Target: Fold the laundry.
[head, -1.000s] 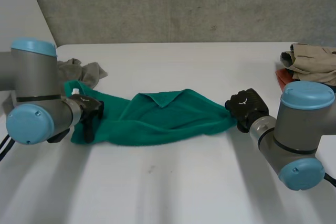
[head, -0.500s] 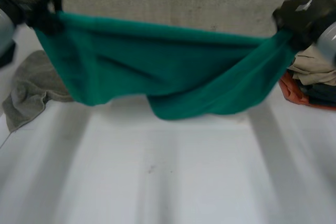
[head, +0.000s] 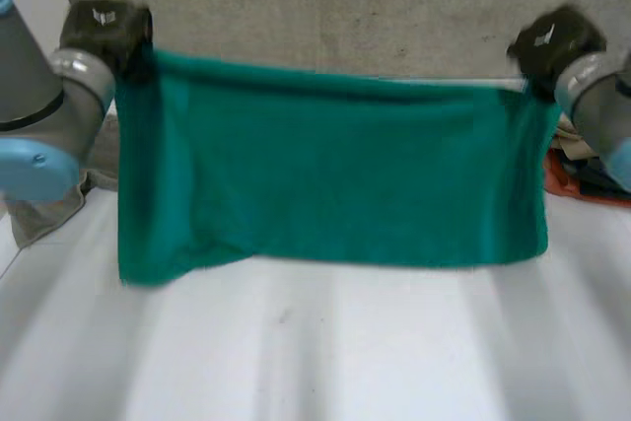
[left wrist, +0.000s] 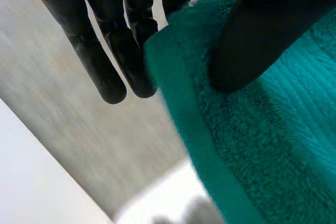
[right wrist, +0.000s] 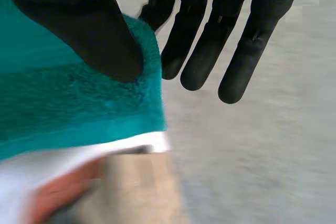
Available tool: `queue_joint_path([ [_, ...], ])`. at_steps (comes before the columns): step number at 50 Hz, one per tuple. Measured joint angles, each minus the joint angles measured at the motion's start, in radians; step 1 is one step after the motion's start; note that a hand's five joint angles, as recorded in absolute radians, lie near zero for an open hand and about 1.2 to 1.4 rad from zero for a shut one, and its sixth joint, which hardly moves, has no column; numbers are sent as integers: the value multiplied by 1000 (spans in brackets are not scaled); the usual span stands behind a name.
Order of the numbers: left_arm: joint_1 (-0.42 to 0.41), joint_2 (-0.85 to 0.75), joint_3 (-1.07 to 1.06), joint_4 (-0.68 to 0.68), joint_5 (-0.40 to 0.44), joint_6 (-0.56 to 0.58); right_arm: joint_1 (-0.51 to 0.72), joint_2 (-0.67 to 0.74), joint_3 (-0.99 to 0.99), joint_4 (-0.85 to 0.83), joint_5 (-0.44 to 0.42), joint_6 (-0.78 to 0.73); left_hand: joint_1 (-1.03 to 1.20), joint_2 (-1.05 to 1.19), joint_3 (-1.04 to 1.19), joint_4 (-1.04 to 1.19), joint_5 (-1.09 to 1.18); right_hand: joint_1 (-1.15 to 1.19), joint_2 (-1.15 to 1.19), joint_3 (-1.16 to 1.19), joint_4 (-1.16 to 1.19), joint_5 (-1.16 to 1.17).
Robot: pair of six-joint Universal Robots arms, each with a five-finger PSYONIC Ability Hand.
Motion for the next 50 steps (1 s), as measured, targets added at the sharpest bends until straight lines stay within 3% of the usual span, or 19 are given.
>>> queue_joint_path([
  [6, -19, -19, 110, 321, -55, -18, 20, 40, -87, -421, 104, 65, 0, 0, 0, 0, 0, 7, 0, 0, 1, 0],
  [11, -28, 24, 136, 498, -91, -38, 20, 8, -73, -754, 53, 141, 0, 0, 0, 0, 0, 7, 0, 0, 1, 2],
  [15, -28, 52, 98, 499, -98, -46, 13, -12, -33, -840, -1, 184, 0, 0, 0, 0, 0, 7, 0, 0, 1, 2],
  [22, -14, 90, -116, 440, -85, -56, -10, -17, 90, -740, -58, 212, 0, 0, 0, 0, 0, 7, 0, 0, 1, 2],
  [31, -8, 92, -531, 438, -32, -41, -40, 0, 419, -544, -166, 209, 0, 1, 1, 0, 0, 7, 0, 0, 1, 2],
  [40, 5, 79, -768, 390, -12, 83, -47, 39, 649, -455, -211, 190, 0, -3, -4, -5, 0, 7, 4, 0, 1, 2],
  [47, 19, 143, -792, 214, 1, 189, -61, 32, 693, -448, -209, 193, -667, -660, -646, -659, -612, 7, 4, 1, 1, 2],
  [50, 16, 179, -776, 140, 19, 202, -64, 23, 697, -449, -208, 197, -731, -754, -749, -770, -724, 7, 4, 1, 1, 2],
])
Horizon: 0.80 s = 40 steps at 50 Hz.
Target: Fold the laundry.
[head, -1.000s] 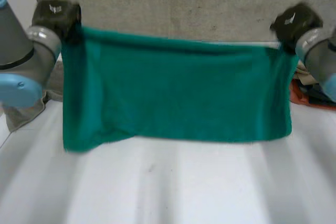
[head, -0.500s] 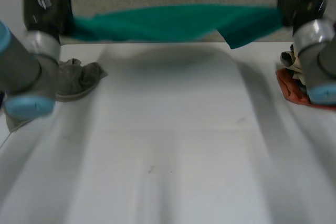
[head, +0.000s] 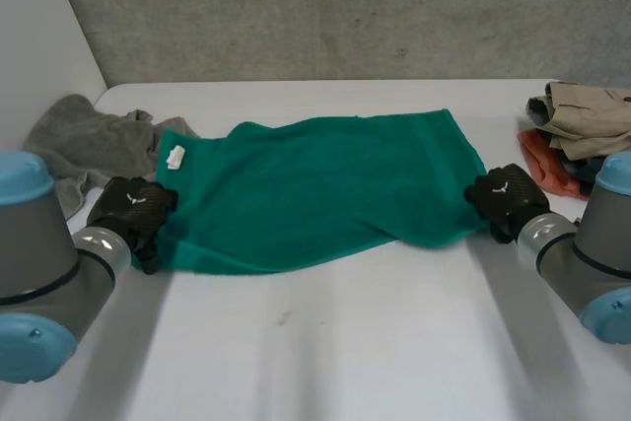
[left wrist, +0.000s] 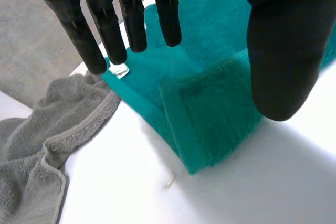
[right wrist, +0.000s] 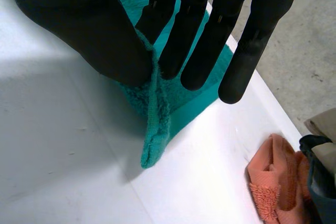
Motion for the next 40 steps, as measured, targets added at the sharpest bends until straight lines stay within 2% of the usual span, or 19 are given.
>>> queue_joint_path([
  [9, -21, -1, 111, -155, 41, 1, 3, -14, 10, -3, 1, 0, 0, -5, -3, -6, -7, 0, 0, 0, 0, 0],
  [19, -28, -135, 255, -299, -23, -2, -1, -12, 17, -4, 4, -15, 43, 43, 38, 64, 68, 0, 0, 0, 0, 0],
  [24, -27, -129, 262, -376, -35, -16, -9, -15, 17, -4, 9, -23, 43, 43, 38, 64, 68, 0, 0, 0, 0, 0],
  [31, -32, -11, 151, -347, -23, -71, -14, -21, 17, -4, 10, -26, 42, 42, 37, 61, 64, 0, 0, 0, 0, 0],
  [40, -28, 65, -83, -152, -2, -64, -11, -18, 20, -5, 10, -29, 40, 34, 30, 34, 33, 0, 0, 0, 0, 0],
])
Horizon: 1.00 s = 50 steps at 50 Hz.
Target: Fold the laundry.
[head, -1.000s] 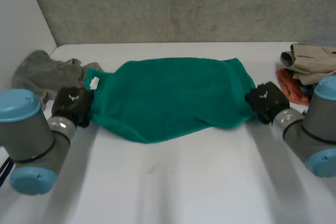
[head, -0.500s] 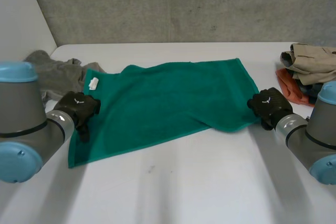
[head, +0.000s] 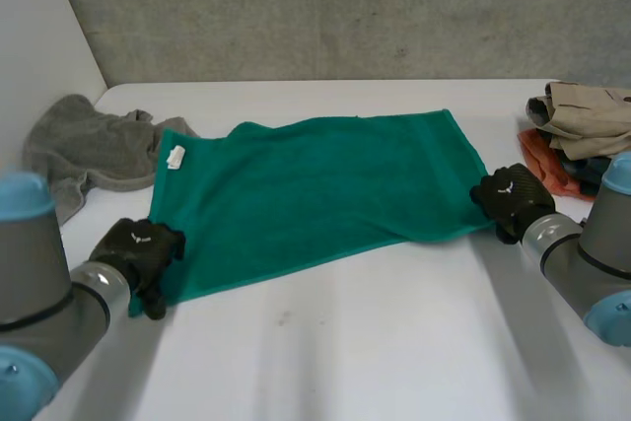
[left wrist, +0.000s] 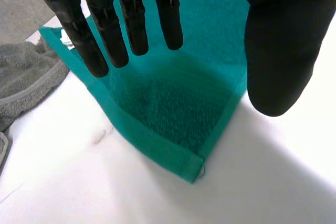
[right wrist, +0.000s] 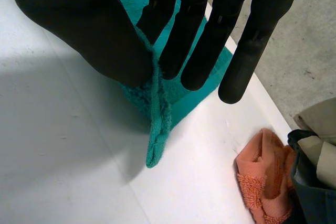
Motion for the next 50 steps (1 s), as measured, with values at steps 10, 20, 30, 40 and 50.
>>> queue_joint_path([
  [10, 33, -77, -79, 201, 12, 61, 8, 3, 6, 0, 0, -1, 0, 0, 0, 0, 0, 0, 0, 0, 0, 0],
  [20, 55, -140, -55, 290, 23, 77, 11, 3, 14, 0, 1, -7, 21, 22, 25, 38, 18, 0, 0, 0, 0, 0],
  [30, 64, -171, -15, 365, 27, 86, 18, 3, 22, 0, 0, -23, 177, 172, 172, 189, 183, 0, 0, 0, 0, 0],
  [40, 66, -215, 52, 384, 30, 88, 22, 4, 26, 0, 0, -35, 393, 387, 387, 389, 379, 0, 0, 0, 0, 0],
  [50, 75, -159, 99, 349, 22, 66, 15, -32, 12, 26, 12, -36, 686, 718, 714, 735, 693, 0, 0, 0, 0, 0],
])
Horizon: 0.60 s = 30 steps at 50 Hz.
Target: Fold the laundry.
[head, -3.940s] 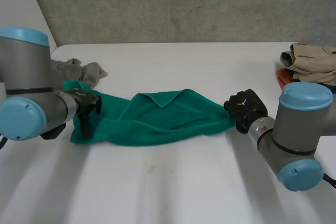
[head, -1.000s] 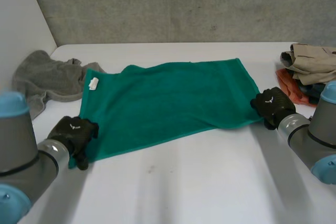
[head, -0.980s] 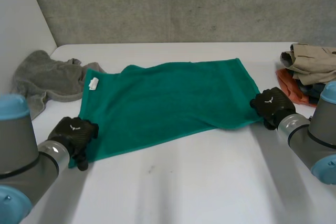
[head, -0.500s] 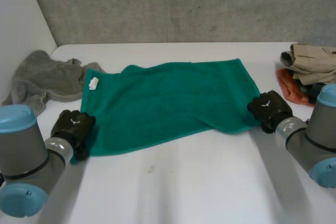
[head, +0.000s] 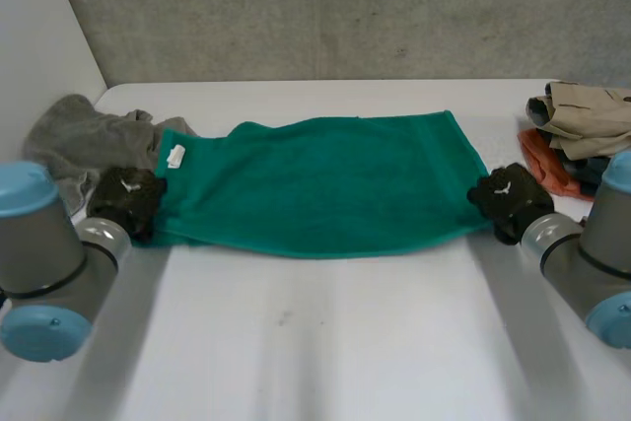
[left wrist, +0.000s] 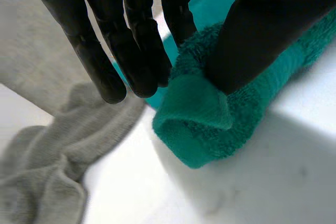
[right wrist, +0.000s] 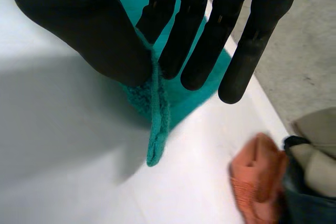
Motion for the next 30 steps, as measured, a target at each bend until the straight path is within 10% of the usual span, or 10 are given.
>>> queue_joint_path([
  [17, 80, 654, 6, -459, 125, -160, -175, -446, -240, 705, -22, -70, 0, 1, 4, 1, 0, 2, 0, 0, 0, 0],
  [30, 75, 395, 103, -596, 96, -92, -169, -313, -332, 798, -66, -141, 0, 1, 4, 1, 0, 2, 0, 0, 0, 1],
])
